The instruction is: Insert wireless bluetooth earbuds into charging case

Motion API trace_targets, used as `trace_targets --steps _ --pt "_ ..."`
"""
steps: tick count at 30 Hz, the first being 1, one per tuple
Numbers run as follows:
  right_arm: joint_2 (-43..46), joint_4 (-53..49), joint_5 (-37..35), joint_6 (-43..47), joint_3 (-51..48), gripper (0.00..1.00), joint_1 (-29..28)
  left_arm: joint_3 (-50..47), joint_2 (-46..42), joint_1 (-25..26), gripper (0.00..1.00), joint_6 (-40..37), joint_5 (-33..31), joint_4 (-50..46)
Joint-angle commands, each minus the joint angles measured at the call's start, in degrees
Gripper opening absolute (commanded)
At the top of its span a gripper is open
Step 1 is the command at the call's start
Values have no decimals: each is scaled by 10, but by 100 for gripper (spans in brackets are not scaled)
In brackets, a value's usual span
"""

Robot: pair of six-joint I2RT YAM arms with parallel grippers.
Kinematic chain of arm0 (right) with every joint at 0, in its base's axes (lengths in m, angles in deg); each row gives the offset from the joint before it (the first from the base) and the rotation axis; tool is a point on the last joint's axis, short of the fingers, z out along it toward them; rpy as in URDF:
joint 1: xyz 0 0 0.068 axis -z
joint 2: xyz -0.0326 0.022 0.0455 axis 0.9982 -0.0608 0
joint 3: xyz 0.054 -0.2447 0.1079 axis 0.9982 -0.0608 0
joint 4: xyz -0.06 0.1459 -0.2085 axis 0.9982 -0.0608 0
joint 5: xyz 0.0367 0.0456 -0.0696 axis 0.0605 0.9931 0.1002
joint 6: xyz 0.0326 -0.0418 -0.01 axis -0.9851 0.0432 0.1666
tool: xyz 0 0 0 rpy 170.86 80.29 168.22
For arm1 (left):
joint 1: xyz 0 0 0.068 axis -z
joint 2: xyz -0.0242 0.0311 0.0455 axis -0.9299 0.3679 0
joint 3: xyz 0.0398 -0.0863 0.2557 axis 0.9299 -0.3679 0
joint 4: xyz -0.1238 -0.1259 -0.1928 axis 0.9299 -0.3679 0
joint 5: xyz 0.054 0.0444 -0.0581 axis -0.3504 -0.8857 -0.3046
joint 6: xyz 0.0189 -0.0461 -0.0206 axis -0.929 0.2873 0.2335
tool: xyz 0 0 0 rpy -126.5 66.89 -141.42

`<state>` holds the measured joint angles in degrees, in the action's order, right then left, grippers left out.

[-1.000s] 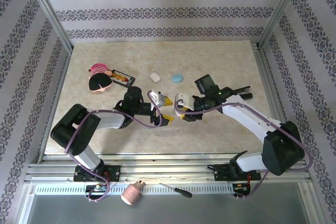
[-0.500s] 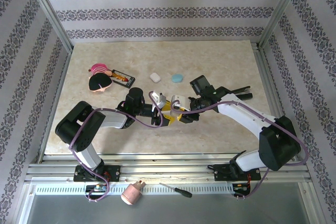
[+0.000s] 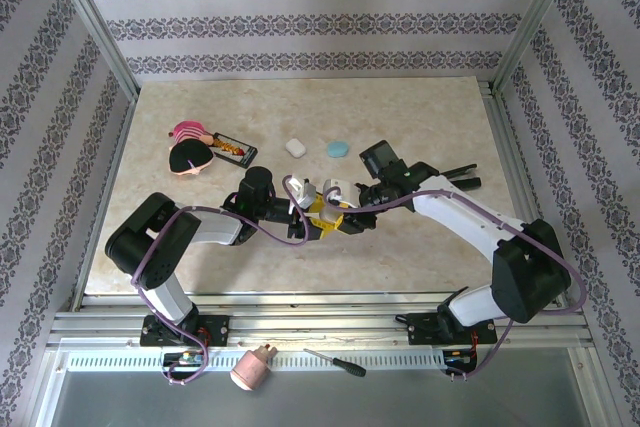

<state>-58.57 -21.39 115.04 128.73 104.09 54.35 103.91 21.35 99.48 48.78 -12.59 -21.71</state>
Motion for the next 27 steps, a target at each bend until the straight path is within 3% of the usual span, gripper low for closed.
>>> trace_targets --steps 1,10,17,27 --pt "-9 -17 25 0 22 27 -8 0 0 8 53 -12 23 26" --pt "-15 -29 22 2 28 28 -9 -1 -1 8 38 -17 25 24" --pt "-7 -24 16 -1 29 40 -9 -1 -5 7 30 8 21 47" --pt "44 -36 8 -6 17 81 5 -4 -4 5 26 31 11 71"
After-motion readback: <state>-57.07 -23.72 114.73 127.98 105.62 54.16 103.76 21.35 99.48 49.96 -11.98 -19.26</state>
